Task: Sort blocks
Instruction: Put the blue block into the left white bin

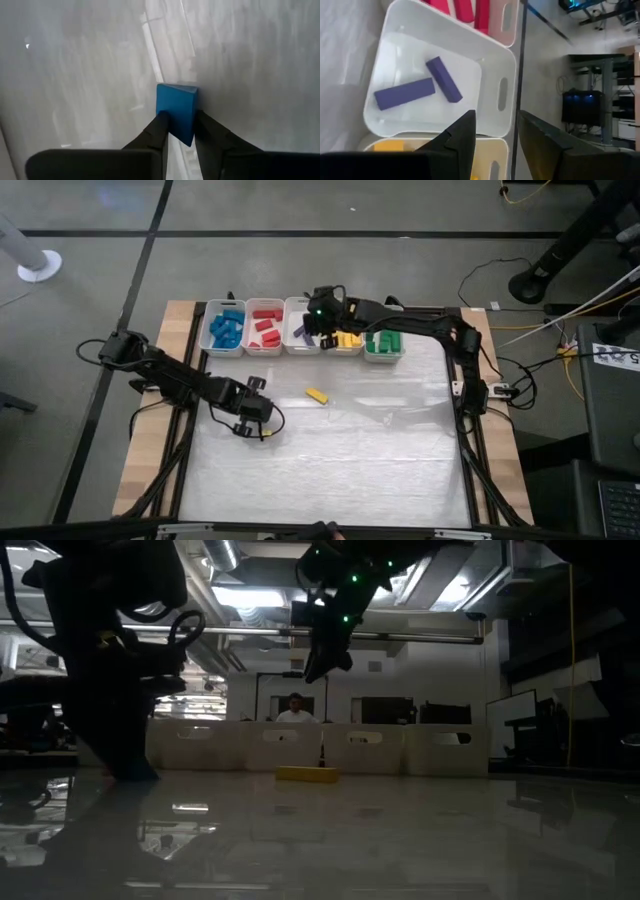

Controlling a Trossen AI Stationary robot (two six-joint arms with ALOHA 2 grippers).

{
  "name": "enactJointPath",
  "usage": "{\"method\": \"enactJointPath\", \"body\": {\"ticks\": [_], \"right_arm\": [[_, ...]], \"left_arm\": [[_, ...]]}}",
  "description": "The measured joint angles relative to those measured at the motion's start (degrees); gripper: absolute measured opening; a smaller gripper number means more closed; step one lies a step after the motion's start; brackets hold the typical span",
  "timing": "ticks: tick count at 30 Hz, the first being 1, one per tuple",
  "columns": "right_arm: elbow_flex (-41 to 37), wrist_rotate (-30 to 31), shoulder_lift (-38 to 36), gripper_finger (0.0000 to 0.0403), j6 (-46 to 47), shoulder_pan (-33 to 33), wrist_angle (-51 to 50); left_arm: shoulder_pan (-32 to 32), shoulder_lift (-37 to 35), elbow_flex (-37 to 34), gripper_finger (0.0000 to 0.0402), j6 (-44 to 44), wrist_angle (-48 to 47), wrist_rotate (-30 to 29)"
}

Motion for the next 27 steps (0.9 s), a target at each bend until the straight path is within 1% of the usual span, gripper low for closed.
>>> {"method": "enactJointPath", "body": {"ticks": [3, 10, 16, 21, 22, 25, 27], "right_arm": [[2.79, 0.0, -0.06, 0.0147, 0.3, 0.0, -3.99], [11.0, 0.0, -0.02, 0.0147, 0.45, 0.0, -15.18], [17.66, -0.02, -0.02, 0.0147, 1.58, -0.26, -23.54], [20.62, -0.19, -0.02, 0.0147, 5.08, -0.81, -28.9], [20.66, -0.56, -0.02, 0.0147, 6.13, -0.79, -29.57], [20.64, -4.36, 0.03, 0.0147, 9.85, -1.16, -35.05], [20.33, -9.75, 0.03, 0.0147, 12.01, -1.16, -39.16]], "left_arm": [[0.04, 0.02, -0.04, 0.0055, -1.67, 1.77, -0.13], [1.31, -2.34, -0.33, 0.0048, -6.23, 3.84, -4.2], [5.08, -6.26, -0.28, 0.0047, -6.49, 4.62, -7.68], [8.98, -11.07, -0.26, 0.0047, -4.81, 4.48, -10.74], [9.72, -12.23, -0.26, 0.0047, -4.52, 4.44, -11.78], [11.93, -16.08, -0.19, 0.0047, -3.22, 4.44, -16.29], [13.34, -18.84, -0.17, 0.0046, -3.02, 4.3, -19.98]]}}
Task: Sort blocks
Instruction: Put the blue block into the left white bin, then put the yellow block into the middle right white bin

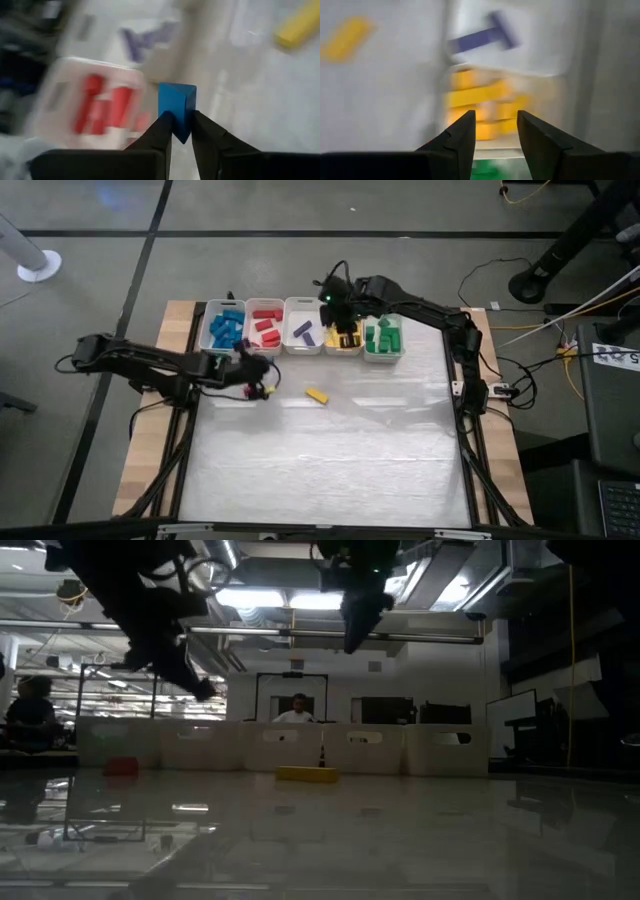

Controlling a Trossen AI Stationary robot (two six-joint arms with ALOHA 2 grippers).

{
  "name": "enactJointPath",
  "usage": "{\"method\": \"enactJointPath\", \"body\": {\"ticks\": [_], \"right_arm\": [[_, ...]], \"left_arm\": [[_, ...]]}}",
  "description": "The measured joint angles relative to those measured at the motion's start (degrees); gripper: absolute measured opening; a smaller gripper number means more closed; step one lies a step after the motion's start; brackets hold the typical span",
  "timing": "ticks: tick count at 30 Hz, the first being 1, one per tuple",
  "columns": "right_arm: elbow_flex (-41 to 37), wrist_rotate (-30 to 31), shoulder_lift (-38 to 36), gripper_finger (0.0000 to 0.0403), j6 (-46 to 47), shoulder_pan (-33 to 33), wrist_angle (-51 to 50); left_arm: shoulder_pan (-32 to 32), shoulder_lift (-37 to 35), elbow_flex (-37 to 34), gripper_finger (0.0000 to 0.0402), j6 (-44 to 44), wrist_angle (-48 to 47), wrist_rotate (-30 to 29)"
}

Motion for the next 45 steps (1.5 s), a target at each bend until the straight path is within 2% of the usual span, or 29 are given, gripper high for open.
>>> {"method": "enactJointPath", "body": {"ticks": [4, 6, 9, 12, 16, 19, 25, 31, 36, 41, 45], "right_arm": [[-2.38, -13.24, 0.11, 0.0147, 1.67, 0.04, -6.41], [-3.83, -18.93, 0.07, 0.0147, 1.71, 0.06, -8.04], [-7.17, -25.1, 0.03, 0.0147, 1.71, 0.2, -8.37], [-10.9, -28.37, 0.04, 0.0147, 1.69, 0.56, -7.35], [-16.07, -27.9, 0.04, 0.0147, 2.99, 2.01, -3.65], [-19.46, -27.84, 0.04, 0.0147, 5.91, 3.64, 0.93], [-25.28, -26.2, 0.04, 0.0147, 16.28, 7.67, 13.34], [-28.8, -18.65, 0.04, 0.0147, 25.4, 12.27, 20.85], [-31.19, -10.98, 0.04, 0.0147, 29.31, 15.46, 25.8], [-34.51, -8.11, 0.04, 0.0147, 33.12, 17.83, 31.99], [-36.65, -7.26, 0.04, 0.0147, 34.19, 18.69, 35.91]], "left_arm": [[3.14, -4.94, 0.02, 0.0037, -0.5, -0.71, -7.02], [4.95, -6.87, 0.07, 0.0035, -0.62, -2.08, -8.61], [7.91, -8.76, 0.09, 0.0036, -2.33, -6.2, -9.79], [10.93, -9.44, 0.09, 0.0038, -8.01, -11.3, -12.49], [14.7, -9.36, 0.09, 0.0039, -18.14, -16.59, -15.41], [17.26, -9.26, 0.09, 0.0039, -21.39, -17.23, -15.43], [21.69, -9.29, 0.11, 0.005, -21.68, -17.12, -15.0], [25.34, -8.9, 0.11, 0.0116, -21.75, -16.87, -14.86], [27.1, -8.67, 0.11, 0.0163, -21.75, -16.53, -14.7], [27.01, -8.67, 0.11, 0.0175, -21.64, -16.17, -14.1], [26.85, -8.67, 0.11, 0.0168, -18.89, -16.11, -8.28]]}}
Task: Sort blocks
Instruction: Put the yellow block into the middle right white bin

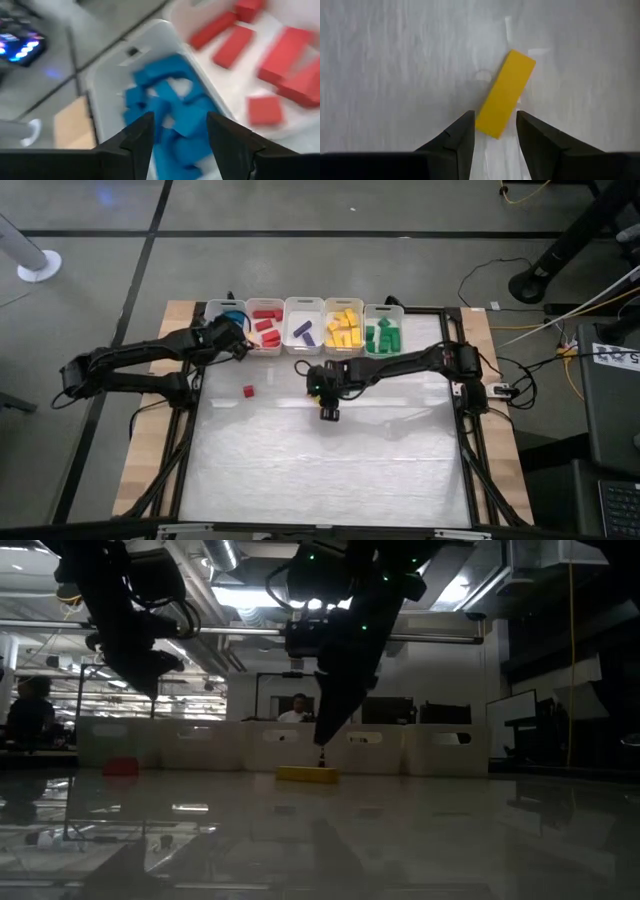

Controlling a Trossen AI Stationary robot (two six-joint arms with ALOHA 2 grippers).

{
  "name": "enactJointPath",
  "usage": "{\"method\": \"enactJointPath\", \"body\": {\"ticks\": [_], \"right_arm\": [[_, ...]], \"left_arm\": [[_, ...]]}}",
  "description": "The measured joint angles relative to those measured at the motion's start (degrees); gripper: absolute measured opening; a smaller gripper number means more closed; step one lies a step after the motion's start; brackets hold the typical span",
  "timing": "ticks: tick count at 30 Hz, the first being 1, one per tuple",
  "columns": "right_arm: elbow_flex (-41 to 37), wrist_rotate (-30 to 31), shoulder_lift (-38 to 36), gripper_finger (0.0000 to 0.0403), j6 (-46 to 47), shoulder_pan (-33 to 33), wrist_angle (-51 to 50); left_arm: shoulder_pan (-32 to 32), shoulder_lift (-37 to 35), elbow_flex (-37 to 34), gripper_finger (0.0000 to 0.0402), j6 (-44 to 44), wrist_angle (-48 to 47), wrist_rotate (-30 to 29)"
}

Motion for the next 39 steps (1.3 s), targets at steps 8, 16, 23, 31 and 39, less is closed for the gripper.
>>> {"method": "enactJointPath", "body": {"ticks": [8, 16, 23, 31, 39], "right_arm": [[-3.04, 0.33, 0.0, 0.0147, 9.29, 0.1, 6.84], [-6.95, 2.64, 0.0, 0.0147, 12.98, 0.1, 10.97], [-9.24, 3.05, 0.0, 0.0147, 15.42, 0.13, 14.73], [-9.85, 3.52, 2.31, 0.0147, 16.52, 0.21, 15.97], [-9.2, 4.97, 2.58, 0.0107, 15.08, 0.17, 15.52]], "left_arm": [[-0.02, 0.0, 0.0, 0.0162, 0.39, 0.02, 10.03], [-0.02, 0.0, 0.0, 0.0157, 0.45, -0.01, 13.12], [-0.02, 0.0, 0.0, 0.0157, 0.62, -0.03, 13.45], [-0.22, 0.0, 0.0, 0.0157, 0.62, -0.04, 13.54], [-3.44, -0.04, 0.0, 0.0157, 0.62, -0.04, 20.28]]}}
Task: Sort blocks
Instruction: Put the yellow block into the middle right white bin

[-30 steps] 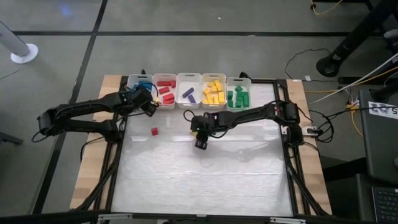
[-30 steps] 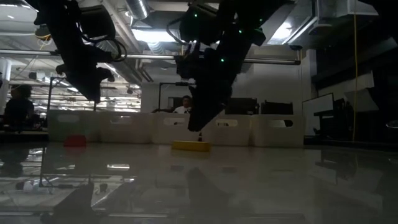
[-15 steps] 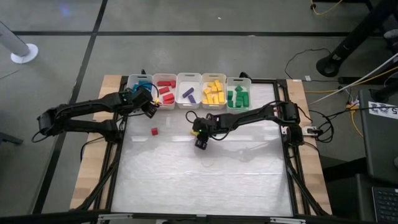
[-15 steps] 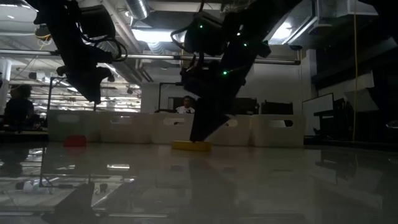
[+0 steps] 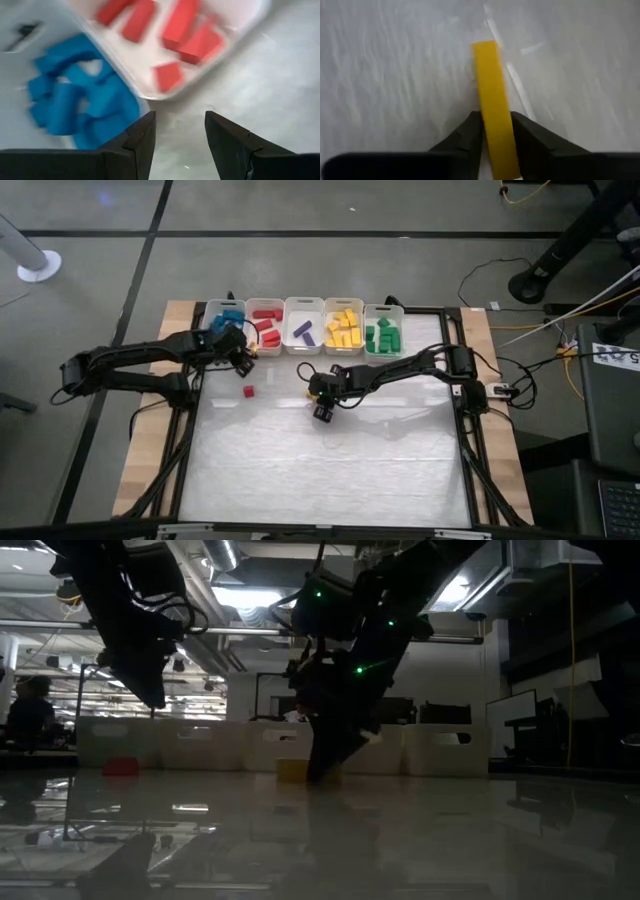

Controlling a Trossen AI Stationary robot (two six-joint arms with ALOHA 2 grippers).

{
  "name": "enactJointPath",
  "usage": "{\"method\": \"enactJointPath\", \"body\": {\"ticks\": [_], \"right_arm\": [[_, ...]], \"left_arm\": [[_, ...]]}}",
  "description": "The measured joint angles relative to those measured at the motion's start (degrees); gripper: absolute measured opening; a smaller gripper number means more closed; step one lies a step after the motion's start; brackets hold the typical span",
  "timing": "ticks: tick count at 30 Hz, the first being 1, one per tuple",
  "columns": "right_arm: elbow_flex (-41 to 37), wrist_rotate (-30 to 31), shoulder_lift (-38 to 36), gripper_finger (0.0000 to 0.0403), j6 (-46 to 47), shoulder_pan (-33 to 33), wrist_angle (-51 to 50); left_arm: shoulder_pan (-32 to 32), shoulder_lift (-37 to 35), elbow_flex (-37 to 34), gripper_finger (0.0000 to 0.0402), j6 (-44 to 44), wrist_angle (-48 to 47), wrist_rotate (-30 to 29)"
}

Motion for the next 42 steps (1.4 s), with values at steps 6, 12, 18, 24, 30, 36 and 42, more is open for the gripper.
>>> {"method": "enactJointPath", "body": {"ticks": [6, 12, 18, 24, 30, 36, 42], "right_arm": [[2.41, 0.09, 0.28, 0.0058, -4.48, -0.11, -1.48], [9.39, 0.95, 0.28, 0.0058, -9.44, -1.21, -10.34], [19.26, 7.12, 0.27, 0.0079, -16.26, -3.57, -22.23], [28.68, 18.69, 0.17, 0.006, -24.42, -7.22, -33.48], [32.61, 21.65, 0.13, 0.0094, -28.64, -13.17, -41.35], [32.61, 20.75, 0.09, 0.0135, -28.71, -19.13, -45.4], [32.6, 19.94, 0.09, 0.016, -28.59, -22.72, -45.45]], "left_arm": [[-4.42, 0.0, 0.0, 0.0156, -2.74, -0.43, 7.18], [-8.75, 0.0, 0.0, 0.0156, -7.73, -0.75, 11.65], [-13.39, 0.0, 0.0, 0.0156, -11.83, -0.7, 13.35], [-18.01, 0.0, 0.0, 0.0156, -15.13, -0.67, 13.35], [-22.3, 0.0, 0.0, 0.0156, -19.37, -0.56, 13.35], [-26.25, 0.0, 0.0, 0.0156, -21.26, -0.56, 13.35], [-29.55, 0.0, 0.0, 0.0156, -21.37, -0.64, 13.32]]}}
